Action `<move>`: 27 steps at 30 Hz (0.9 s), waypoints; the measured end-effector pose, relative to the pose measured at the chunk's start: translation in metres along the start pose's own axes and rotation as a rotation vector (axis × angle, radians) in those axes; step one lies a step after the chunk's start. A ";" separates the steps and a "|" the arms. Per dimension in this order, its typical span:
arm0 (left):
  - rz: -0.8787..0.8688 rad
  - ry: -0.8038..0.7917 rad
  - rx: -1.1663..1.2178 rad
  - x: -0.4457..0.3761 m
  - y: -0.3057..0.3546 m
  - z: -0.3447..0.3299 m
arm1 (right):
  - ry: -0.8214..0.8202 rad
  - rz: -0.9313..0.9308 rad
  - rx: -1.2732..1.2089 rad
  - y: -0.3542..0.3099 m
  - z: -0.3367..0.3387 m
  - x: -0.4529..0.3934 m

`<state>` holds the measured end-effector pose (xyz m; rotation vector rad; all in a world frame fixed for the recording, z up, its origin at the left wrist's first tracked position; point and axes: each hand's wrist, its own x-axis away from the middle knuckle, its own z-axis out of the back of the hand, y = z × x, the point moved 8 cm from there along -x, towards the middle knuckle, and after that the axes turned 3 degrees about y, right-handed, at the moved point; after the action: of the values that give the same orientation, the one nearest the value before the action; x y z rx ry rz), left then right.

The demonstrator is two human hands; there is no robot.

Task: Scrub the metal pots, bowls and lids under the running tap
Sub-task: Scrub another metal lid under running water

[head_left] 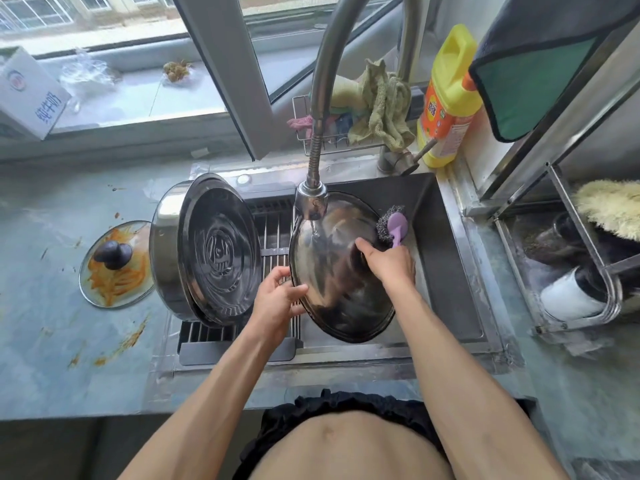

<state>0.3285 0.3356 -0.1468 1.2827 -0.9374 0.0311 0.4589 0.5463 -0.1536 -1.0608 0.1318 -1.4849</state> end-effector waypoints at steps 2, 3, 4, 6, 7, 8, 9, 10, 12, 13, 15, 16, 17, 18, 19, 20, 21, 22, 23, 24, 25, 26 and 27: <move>-0.001 0.001 -0.006 0.000 -0.001 0.001 | -0.033 -0.058 -0.051 0.007 -0.005 -0.002; 0.006 0.003 -0.009 0.001 -0.003 0.002 | -0.037 -0.084 -0.086 0.010 -0.007 -0.003; 0.014 -0.010 -0.010 0.001 -0.005 0.001 | -0.034 -0.109 -0.128 0.011 -0.006 -0.002; 0.035 -0.061 -0.042 0.004 -0.007 -0.002 | -0.025 -0.130 -0.210 0.011 -0.006 0.000; 0.051 -0.089 -0.070 0.005 -0.009 -0.004 | -0.012 -0.111 -0.234 0.010 -0.007 -0.001; 0.067 -0.109 -0.101 0.005 -0.010 -0.006 | -0.004 -0.086 -0.246 0.008 -0.007 -0.001; 0.076 -0.118 -0.121 0.006 -0.008 -0.007 | 0.002 -0.057 -0.262 0.006 -0.007 -0.001; 0.088 -0.112 -0.120 0.003 -0.007 -0.006 | -0.005 -0.034 -0.278 0.004 -0.007 -0.001; 0.094 -0.094 -0.087 0.000 0.002 -0.005 | -0.029 0.006 -0.276 0.001 -0.007 -0.002; 0.085 -0.087 -0.072 -0.005 0.008 -0.004 | -0.030 0.043 -0.252 -0.001 -0.005 -0.002; 0.038 -0.083 -0.052 -0.010 0.027 -0.003 | -0.023 0.137 -0.195 -0.006 -0.001 0.000; 0.028 -0.068 -0.042 -0.013 0.035 -0.003 | -0.030 0.184 -0.175 -0.008 0.000 0.001; 0.011 -0.051 -0.049 -0.017 0.042 -0.002 | -0.038 0.226 -0.160 -0.010 0.001 0.001; 0.004 -0.031 -0.053 -0.019 0.048 0.000 | -0.043 0.266 -0.142 -0.013 0.002 0.003; 0.000 -0.025 -0.061 -0.023 0.050 -0.001 | -0.042 0.305 -0.120 -0.016 0.004 0.004; 0.009 -0.016 -0.069 -0.026 0.049 0.001 | -0.040 0.345 -0.103 -0.019 0.006 0.005; 0.025 -0.012 -0.069 -0.027 0.047 0.000 | -0.039 0.378 -0.100 -0.022 0.008 0.006; 0.047 -0.005 -0.060 -0.027 0.042 -0.001 | -0.045 0.406 -0.109 -0.026 0.009 0.007; 0.075 0.005 -0.038 -0.027 0.036 -0.001 | -0.050 0.420 -0.128 -0.028 0.010 0.008; 0.102 0.016 -0.007 -0.026 0.030 -0.002 | -0.052 0.425 -0.143 -0.029 0.011 0.008; 0.131 0.035 0.030 -0.026 0.023 -0.003 | -0.046 0.421 -0.155 -0.029 0.013 0.007; 0.159 0.058 0.056 -0.025 0.016 -0.003 | -0.026 0.415 -0.158 -0.028 0.017 0.006; 0.186 0.083 0.079 -0.025 0.008 -0.002 | -0.001 0.402 -0.157 -0.027 0.021 0.003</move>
<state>0.3094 0.3521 -0.1559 1.2538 -0.9888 0.2668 0.4536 0.5608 -0.1224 -1.0857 0.4414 -1.1232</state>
